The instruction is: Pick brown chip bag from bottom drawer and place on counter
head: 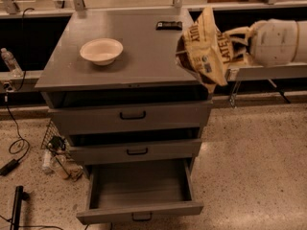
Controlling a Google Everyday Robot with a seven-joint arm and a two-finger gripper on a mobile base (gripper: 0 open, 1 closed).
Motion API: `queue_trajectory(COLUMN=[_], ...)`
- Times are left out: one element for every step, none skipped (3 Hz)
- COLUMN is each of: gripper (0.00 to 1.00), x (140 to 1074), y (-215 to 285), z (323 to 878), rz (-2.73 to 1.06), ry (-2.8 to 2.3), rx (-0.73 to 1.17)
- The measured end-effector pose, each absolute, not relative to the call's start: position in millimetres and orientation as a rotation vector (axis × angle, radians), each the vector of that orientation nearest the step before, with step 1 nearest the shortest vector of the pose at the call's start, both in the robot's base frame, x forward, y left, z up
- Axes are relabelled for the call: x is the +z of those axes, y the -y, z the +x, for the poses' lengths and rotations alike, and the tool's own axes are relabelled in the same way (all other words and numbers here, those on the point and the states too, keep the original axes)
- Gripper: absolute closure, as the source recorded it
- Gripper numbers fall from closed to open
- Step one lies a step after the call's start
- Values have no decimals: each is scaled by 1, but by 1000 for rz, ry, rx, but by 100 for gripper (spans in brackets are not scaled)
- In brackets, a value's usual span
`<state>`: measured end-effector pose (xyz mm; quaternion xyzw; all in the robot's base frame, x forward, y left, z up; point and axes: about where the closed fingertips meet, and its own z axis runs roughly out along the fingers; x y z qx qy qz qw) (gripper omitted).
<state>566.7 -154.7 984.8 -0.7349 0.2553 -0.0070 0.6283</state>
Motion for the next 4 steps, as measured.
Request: queue_trajectory(gripper=[100, 100, 100, 79], x=[1003, 1010, 1007, 983], y=[133, 104, 81, 73], z=[620, 668, 710, 763], rz=[-1686, -1706, -1737, -1796], ry=[-554, -509, -486, -548], rx=[-47, -73, -120, -214])
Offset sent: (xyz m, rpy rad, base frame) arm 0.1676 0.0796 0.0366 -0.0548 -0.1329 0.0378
